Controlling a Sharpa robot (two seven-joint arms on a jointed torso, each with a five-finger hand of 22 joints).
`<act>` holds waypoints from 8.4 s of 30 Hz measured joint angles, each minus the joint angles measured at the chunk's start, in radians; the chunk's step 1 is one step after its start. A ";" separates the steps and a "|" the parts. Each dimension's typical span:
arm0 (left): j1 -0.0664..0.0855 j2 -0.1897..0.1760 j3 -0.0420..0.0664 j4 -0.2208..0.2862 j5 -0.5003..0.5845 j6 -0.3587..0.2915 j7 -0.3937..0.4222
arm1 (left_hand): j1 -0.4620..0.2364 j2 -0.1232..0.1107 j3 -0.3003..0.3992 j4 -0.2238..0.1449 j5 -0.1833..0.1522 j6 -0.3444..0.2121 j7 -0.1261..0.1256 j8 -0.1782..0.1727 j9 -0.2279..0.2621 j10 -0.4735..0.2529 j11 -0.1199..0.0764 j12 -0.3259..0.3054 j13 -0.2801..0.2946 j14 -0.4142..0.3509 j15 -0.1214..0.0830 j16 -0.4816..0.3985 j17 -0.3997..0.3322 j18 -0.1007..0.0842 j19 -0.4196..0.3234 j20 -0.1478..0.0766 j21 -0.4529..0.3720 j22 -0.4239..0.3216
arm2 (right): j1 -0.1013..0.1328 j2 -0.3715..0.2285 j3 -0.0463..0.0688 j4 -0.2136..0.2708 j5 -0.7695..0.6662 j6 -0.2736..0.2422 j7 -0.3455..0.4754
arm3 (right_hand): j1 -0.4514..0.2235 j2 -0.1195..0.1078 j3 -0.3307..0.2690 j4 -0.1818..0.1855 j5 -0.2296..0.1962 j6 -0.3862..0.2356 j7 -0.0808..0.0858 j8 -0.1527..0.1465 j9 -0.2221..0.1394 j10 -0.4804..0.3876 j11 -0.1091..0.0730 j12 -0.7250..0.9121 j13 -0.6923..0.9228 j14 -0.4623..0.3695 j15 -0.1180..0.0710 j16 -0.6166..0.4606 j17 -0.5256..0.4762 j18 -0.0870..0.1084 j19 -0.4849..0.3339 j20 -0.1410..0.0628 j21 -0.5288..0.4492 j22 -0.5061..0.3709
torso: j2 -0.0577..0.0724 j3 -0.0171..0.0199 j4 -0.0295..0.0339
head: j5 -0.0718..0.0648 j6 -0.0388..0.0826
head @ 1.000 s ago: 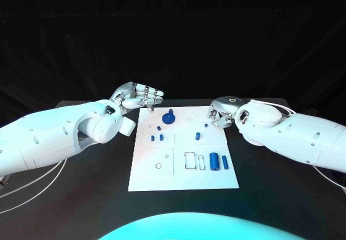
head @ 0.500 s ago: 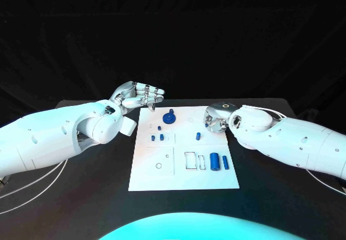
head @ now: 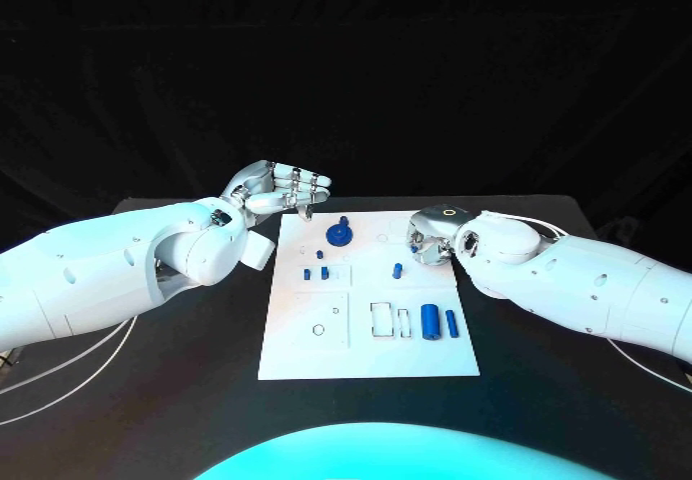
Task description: Assemble the parts on the task board
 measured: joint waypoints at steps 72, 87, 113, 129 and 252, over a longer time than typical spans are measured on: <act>0.000 0.011 0.000 -0.018 0.012 0.045 -0.032 | 0.008 0.008 -0.018 -0.012 0.000 -0.015 0.014 0.000 -0.006 -0.030 0.009 0.005 0.003 -0.025 0.011 -0.009 -0.001 -0.001 -0.012 0.005 -0.012 -0.003 | 0.019 -0.103 0.032 0.417 0.046 -0.107 0.010 | 0.027 0.059 0.074 -0.031 -0.121 0.083 -0.030 0.035 0.041 0.083 -0.036 0.051 0.018 0.002 -0.016 0.023 0.000 0.000 -0.012 -0.006 0.085 0.102 | -0.003 -0.0013 0.0005 | 0.034 -0.005; 0.000 0.025 0.000 -0.017 0.022 0.047 -0.032 | 0.008 0.008 -0.018 -0.012 0.000 -0.015 0.014 0.000 -0.006 -0.030 0.009 0.005 0.003 -0.025 0.011 -0.009 0.000 -0.001 -0.012 0.005 -0.012 -0.003 | -0.060 0.005 0.014 0.361 0.042 -0.086 0.015 | 0.025 0.056 0.073 -0.032 -0.122 0.080 -0.031 0.035 0.043 0.083 -0.035 0.051 0.018 0.002 -0.016 0.023 0.000 0.000 -0.012 -0.006 0.085 0.101 | -0.001 -0.0026 0.0011 | 0.076 -0.023; 0.001 0.027 0.000 -0.013 0.025 0.050 -0.033 | 0.013 0.013 -0.018 -0.012 0.000 -0.015 0.014 0.000 -0.006 -0.030 0.009 0.008 0.005 -0.028 0.007 -0.009 -0.002 -0.001 -0.016 0.008 -0.012 -0.003 | -0.090 0.055 0.009 0.301 0.024 -0.050 0.009 | 0.018 0.058 0.073 -0.032 -0.118 0.076 -0.029 0.029 0.043 0.084 -0.034 0.051 0.018 0.002 -0.016 0.023 0.000 0.000 -0.016 -0.009 0.085 0.101 | -0.001 -0.0013 -0.0007 | 0.101 -0.029; 0.001 0.026 0.000 -0.011 0.026 0.051 -0.033 | 0.013 0.013 -0.021 -0.015 0.000 -0.015 0.014 0.000 -0.006 -0.030 0.009 0.008 0.005 -0.028 0.007 -0.009 -0.001 -0.001 -0.016 0.008 -0.012 -0.003 | -0.097 0.062 0.006 0.286 0.013 -0.029 0.001 | 0.016 0.055 0.070 -0.030 -0.114 0.078 -0.031 0.033 0.044 0.085 -0.032 0.051 0.018 0.002 -0.016 0.023 0.000 0.000 -0.016 -0.009 0.085 0.104 | -0.001 -0.0010 -0.0013 | 0.108 -0.029; 0.003 0.016 0.000 -0.009 0.027 0.074 -0.043 | 0.013 0.013 -0.020 -0.015 0.000 -0.015 0.014 0.000 -0.006 -0.030 0.009 0.008 0.006 -0.032 0.011 -0.013 -0.002 -0.001 -0.016 0.008 -0.012 -0.003 | -0.027 -0.074 0.017 0.228 -0.001 0.025 -0.023 | 0.024 0.058 0.042 -0.014 -0.155 0.061 -0.032 0.043 0.042 0.018 0.000 0.099 -0.005 0.002 -0.017 0.033 0.000 0.000 -0.026 -0.006 0.077 0.126 | -0.007 -0.0032 -0.0090 | 0.083 -0.029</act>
